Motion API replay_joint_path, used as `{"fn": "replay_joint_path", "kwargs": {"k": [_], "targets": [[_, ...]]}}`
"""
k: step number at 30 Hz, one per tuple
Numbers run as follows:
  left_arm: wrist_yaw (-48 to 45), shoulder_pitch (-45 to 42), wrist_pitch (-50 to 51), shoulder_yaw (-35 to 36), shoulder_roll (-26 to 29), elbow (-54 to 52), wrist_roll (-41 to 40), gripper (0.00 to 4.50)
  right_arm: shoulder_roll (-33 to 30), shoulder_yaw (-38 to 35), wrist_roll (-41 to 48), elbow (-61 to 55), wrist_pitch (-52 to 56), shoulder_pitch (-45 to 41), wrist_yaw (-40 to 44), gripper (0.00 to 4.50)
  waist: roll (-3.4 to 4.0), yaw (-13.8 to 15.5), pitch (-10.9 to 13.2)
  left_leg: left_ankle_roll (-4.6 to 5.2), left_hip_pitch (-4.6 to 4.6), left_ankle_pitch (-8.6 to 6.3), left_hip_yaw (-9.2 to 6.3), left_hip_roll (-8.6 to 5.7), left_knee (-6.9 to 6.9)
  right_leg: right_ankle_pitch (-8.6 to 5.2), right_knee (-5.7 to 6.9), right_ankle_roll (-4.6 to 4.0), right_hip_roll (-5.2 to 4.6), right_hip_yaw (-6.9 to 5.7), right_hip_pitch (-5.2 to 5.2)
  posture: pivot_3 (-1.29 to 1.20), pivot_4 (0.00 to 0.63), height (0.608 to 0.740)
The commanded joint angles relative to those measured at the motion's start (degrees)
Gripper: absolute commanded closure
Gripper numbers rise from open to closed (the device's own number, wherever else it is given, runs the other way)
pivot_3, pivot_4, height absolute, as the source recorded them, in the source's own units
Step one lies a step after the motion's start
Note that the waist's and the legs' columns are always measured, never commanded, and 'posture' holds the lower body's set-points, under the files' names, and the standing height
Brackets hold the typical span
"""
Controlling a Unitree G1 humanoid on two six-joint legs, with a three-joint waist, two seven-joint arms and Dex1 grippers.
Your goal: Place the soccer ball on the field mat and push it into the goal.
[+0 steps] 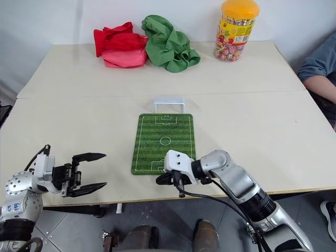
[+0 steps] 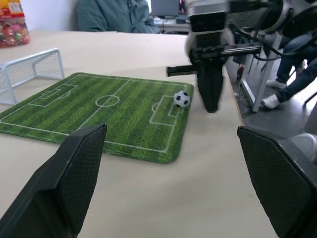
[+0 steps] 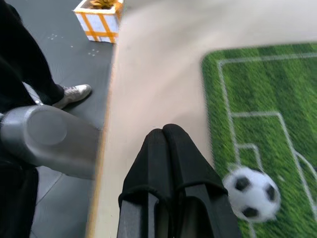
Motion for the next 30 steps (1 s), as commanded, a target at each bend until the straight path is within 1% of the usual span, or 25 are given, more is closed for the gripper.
{"fn": "replay_joint_path", "kwargs": {"k": [1,5,9,11,14,18,24,28,30], "targets": [[-4.3,0.8,0.2,1.4,0.7,-2.4,-1.4,0.00,0.7,-0.6,-1.1,2.5,-2.8,-1.3,0.4,4.47,0.00,0.0,0.0,0.00,0.00,0.00,0.00,0.00,0.00,0.00,0.00,0.00,0.00,0.00,0.00,0.00,0.150,0.740],[-3.9,0.9,0.3,1.4,0.5,-2.7,-1.3,0.00,1.6,-2.0,-3.3,8.8,-6.1,-4.4,-0.6,4.47,0.00,0.0,0.0,0.00,0.01,0.00,0.01,0.00,0.00,0.00,0.01,0.00,0.00,0.01,0.00,0.00,0.150,0.740],[-3.6,-0.7,0.1,1.1,0.1,-1.6,-0.8,0.00,4.9,-7.6,-4.3,19.1,-9.1,-13.3,-6.4,4.47,0.02,-0.2,0.0,-0.01,0.02,0.01,0.04,0.01,0.04,0.01,0.04,-0.03,0.00,0.02,-0.01,0.00,0.150,0.740],[-3.6,-1.3,-0.1,0.9,-0.1,-1.1,-0.5,0.00,5.5,-8.9,-4.9,22.2,-10.6,-15.6,-7.6,4.47,0.03,-0.2,0.0,-0.02,0.02,0.03,0.08,0.02,0.03,0.03,0.07,-0.05,0.00,0.05,-0.06,0.00,0.150,0.740],[-3.4,-3.4,-0.6,0.6,-0.6,0.3,0.0,0.00,5.7,-13.3,-4.9,24.8,-10.3,-18.7,-11.6,4.47,0.02,0.0,0.0,-0.04,0.04,0.01,0.06,0.04,-0.08,0.03,0.03,-0.05,0.02,-0.03,-0.07,0.00,0.150,0.740],[-3.5,-5.3,-1.2,0.3,-1.2,2.1,0.6,0.00,4.8,-14.7,-4.3,22.0,-9.0,-17.2,-11.1,4.47,0.03,-0.2,0.0,-0.01,-0.02,-0.04,0.08,0.02,-0.12,0.03,-0.04,-0.05,0.01,-0.12,-0.07,0.00,0.150,0.740],[-3.2,-7.3,-1.8,-0.5,-1.8,3.9,1.5,0.00,3.6,-15.2,-3.0,14.5,-5.2,-12.8,-10.2,4.47,0.02,-0.3,0.0,-0.01,0.00,-0.04,0.13,0.03,-0.15,0.03,-0.05,-0.05,0.01,-0.13,-0.09,0.00,0.150,0.740],[-0.7,-8.1,-0.9,-1.0,-1.6,4.9,3.3,0.00,1.9,-16.3,-1.5,9.9,-3.2,-9.9,-8.8,4.47,0.02,-0.2,0.0,-0.01,0.01,-0.04,0.14,0.05,-0.08,0.03,-0.02,-0.05,0.01,-0.11,-0.09,0.00,0.150,0.740],[3.6,-8.8,1.1,0.3,-1.4,5.3,4.1,0.00,-1.7,-17.4,0.1,7.3,-2.0,-7.6,-5.5,4.47,0.02,-0.1,0.0,-0.01,0.01,-0.04,0.14,0.04,-0.07,0.03,-0.01,-0.05,0.01,-0.11,-0.09,0.00,0.150,0.740]]}}
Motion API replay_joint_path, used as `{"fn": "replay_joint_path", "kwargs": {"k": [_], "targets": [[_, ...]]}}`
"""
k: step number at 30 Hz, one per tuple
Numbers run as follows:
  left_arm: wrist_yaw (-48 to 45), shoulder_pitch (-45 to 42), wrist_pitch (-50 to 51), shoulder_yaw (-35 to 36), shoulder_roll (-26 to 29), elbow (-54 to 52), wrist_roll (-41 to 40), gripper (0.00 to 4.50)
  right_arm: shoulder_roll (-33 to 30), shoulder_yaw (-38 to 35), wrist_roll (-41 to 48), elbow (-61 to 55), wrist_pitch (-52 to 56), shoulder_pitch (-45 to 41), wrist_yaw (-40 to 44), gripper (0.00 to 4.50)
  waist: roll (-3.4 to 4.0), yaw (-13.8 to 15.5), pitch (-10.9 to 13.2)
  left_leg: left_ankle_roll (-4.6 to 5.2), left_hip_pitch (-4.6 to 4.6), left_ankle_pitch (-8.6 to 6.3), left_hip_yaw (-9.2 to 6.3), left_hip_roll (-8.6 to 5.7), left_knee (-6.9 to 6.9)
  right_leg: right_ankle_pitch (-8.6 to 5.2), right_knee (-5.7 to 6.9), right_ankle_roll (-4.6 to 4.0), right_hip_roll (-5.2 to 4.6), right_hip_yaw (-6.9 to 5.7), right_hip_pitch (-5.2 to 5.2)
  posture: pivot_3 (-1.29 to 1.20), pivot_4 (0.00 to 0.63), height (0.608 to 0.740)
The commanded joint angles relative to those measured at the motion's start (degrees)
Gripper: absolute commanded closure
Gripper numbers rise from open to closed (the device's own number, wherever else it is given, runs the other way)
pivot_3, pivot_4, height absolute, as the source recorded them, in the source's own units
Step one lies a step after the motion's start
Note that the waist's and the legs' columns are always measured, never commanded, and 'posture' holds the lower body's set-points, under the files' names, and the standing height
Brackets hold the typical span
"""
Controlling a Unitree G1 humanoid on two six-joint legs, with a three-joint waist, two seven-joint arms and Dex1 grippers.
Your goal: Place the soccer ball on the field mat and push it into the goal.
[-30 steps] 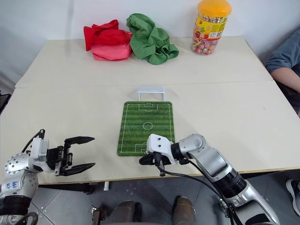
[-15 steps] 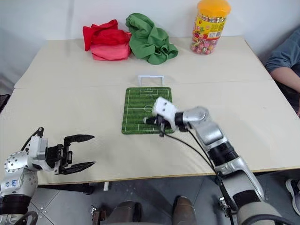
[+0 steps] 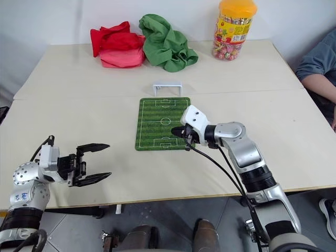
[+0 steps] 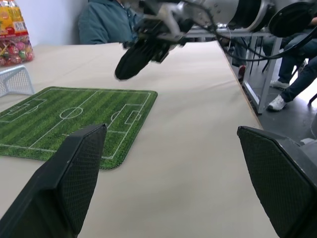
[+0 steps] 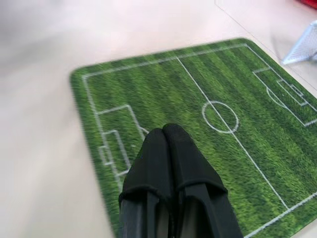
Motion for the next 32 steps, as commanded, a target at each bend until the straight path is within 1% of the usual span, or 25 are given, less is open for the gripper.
{"fn": "replay_joint_path", "kwargs": {"k": [1,5,8,12,13,16,19,20,22,25,29,32], "targets": [[4.3,-1.1,2.5,2.1,0.9,0.1,0.9,0.00,-6.3,-3.5,3.4,-5.5,1.3,3.0,5.5,4.47,0.00,0.2,0.0,0.00,-0.01,0.00,0.00,0.00,0.01,0.00,-0.01,0.00,0.00,0.00,0.00,0.00,0.150,0.740],[11.6,-1.6,4.9,3.5,2.0,1.4,4.0,0.00,-12.0,-6.1,5.9,-3.7,-0.3,4.9,10.7,4.47,-0.01,0.3,0.0,0.04,-0.02,-0.02,-0.01,-0.02,0.00,0.00,-0.03,0.00,-0.01,0.00,0.02,0.00,0.150,0.740],[9.8,-1.5,2.8,5.7,2.5,3.1,3.0,0.00,-16.8,-8.5,7.1,2.0,-4.7,7.2,17.5,3.88,-0.02,0.1,0.0,0.03,0.00,-0.02,0.02,-0.01,0.00,0.00,-0.03,0.00,-0.01,0.00,0.02,0.00,0.150,0.740],[7.9,-0.9,3.5,6.9,4.5,5.4,3.1,0.00,-19.4,-11.3,6.7,12.3,-13.3,7.5,21.8,2.63,-0.03,-0.1,0.0,0.04,0.03,-0.02,0.07,0.00,-0.01,0.00,-0.05,0.00,-0.01,0.00,0.03,0.00,0.150,0.740],[8.1,-1.1,3.6,7.3,4.7,5.9,3.1,0.00,-19.8,-11.8,6.6,14.3,-14.9,7.2,22.6,2.25,-0.03,-0.1,0.0,0.04,0.04,-0.02,0.09,0.01,-0.02,0.00,-0.05,0.00,-0.01,0.01,0.03,0.00,0.150,0.740],[8.6,-1.4,1.8,9.3,6.8,10.3,4.2,0.00,-21.3,-14.7,6.1,22.6,-20.5,6.6,23.3,1.21,-0.03,0.0,0.0,0.04,0.04,-0.02,0.09,0.01,0.01,0.00,-0.04,0.00,-0.01,0.02,0.03,0.00,0.150,0.740],[9.0,-1.3,1.1,10.8,7.7,12.3,4.4,0.00,-21.9,-16.8,6.3,27.9,-24.5,6.1,23.4,0.18,-0.03,0.0,0.0,0.03,0.03,-0.02,0.09,0.01,0.00,0.00,-0.05,0.00,-0.01,0.01,0.03,0.00,0.150,0.740],[9.1,-1.0,1.0,11.5,8.0,12.6,4.2,0.00,-22.5,-17.3,6.0,29.6,-25.7,6.3,23.3,0.06,-0.03,0.0,0.0,0.04,0.04,-0.02,0.09,0.01,0.00,0.00,-0.05,0.00,-0.01,0.01,0.03,0.00,0.150,0.740],[9.5,-0.3,1.0,13.0,8.7,13.2,4.1,0.00,-23.7,-18.4,5.0,32.6,-27.7,7.0,22.6,0.06,-0.03,0.1,0.0,0.03,0.04,-0.02,0.08,0.02,0.01,0.00,-0.04,0.00,-0.01,0.01,0.03,0.00,0.150,0.740],[9.1,0.8,0.3,14.7,9.5,15.2,4.1,0.00,-24.7,-19.9,5.2,33.6,-28.9,9.2,22.2,0.06,-0.03,0.1,0.0,0.03,0.04,-0.02,0.09,0.02,0.00,0.00,-0.04,0.00,-0.02,0.01,0.03,0.00,0.150,0.740],[9.3,0.9,0.1,15.4,9.7,15.5,4.0,0.00,-24.3,-21.6,6.3,31.4,-28.1,11.2,21.2,0.06,-0.03,0.1,0.0,0.03,0.04,-0.02,0.09,0.02,0.03,0.00,-0.02,0.00,-0.02,0.01,0.04,0.00,0.150,0.740],[8.6,0.7,-1.9,15.9,9.6,16.1,4.2,0.00,-23.6,-23.3,6.7,28.4,-27.2,13.1,17.9,0.06,-0.03,0.1,0.0,0.03,0.04,-0.02,0.11,0.03,0.09,0.00,0.02,0.00,-0.02,0.03,0.04,0.00,0.150,0.740]]}}
